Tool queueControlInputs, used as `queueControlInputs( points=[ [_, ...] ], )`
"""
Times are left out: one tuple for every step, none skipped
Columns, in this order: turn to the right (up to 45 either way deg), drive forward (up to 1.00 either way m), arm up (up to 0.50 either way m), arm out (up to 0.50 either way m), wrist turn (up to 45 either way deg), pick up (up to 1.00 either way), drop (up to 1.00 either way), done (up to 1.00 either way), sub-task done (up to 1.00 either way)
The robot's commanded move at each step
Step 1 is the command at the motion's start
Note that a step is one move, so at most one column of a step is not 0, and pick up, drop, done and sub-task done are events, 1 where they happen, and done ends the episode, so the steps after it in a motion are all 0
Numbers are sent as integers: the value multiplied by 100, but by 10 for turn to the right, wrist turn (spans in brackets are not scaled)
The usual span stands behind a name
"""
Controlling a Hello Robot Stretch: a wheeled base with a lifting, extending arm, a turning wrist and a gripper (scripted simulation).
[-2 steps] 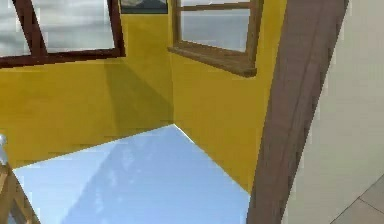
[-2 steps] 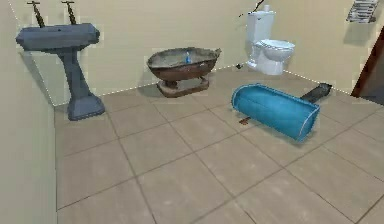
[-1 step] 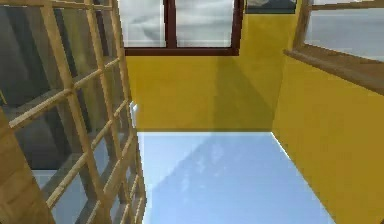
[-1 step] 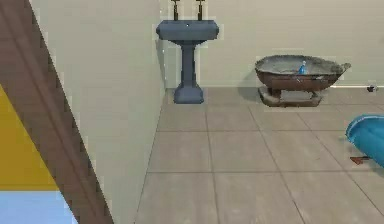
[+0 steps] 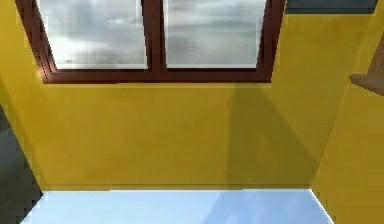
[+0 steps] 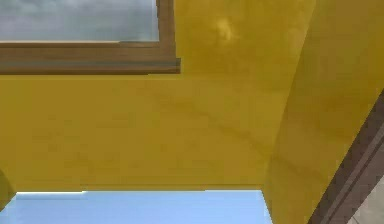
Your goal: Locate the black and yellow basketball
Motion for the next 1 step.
queueControlInputs(
  points=[
    [-30, 0, 0, 0, 0, 0, 0, 0, 0]
  ],
)
